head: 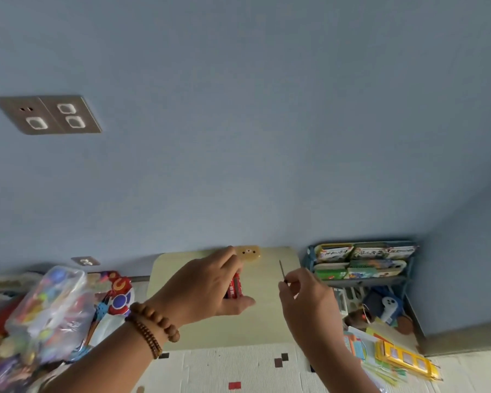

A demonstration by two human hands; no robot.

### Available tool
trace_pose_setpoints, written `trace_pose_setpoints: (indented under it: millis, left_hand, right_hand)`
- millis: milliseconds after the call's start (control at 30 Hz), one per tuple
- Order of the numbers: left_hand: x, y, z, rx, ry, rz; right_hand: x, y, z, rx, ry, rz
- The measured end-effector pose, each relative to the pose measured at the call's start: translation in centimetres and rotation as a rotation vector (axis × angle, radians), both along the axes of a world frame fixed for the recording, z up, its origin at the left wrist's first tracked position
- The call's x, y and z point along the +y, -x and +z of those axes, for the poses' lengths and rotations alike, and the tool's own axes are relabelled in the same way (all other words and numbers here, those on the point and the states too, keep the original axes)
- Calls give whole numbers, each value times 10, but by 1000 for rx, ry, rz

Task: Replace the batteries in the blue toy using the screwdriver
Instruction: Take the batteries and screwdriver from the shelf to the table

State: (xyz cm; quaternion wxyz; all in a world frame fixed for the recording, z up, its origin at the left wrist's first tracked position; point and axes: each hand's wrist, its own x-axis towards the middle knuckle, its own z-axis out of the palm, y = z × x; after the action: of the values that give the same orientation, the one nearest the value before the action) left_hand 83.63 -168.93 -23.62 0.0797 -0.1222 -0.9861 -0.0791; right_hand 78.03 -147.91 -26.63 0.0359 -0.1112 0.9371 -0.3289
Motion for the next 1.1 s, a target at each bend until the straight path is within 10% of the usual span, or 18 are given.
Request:
trace_pose_setpoints:
  millis: [700,1100]
  left_hand:
    - [-73,26,-495,75,13,26]
    - [-77,38,-573,63,35,39]
  right_hand:
    - [-54,29,-489,175,37,79]
    - [-56,55,-566,141,20,146]
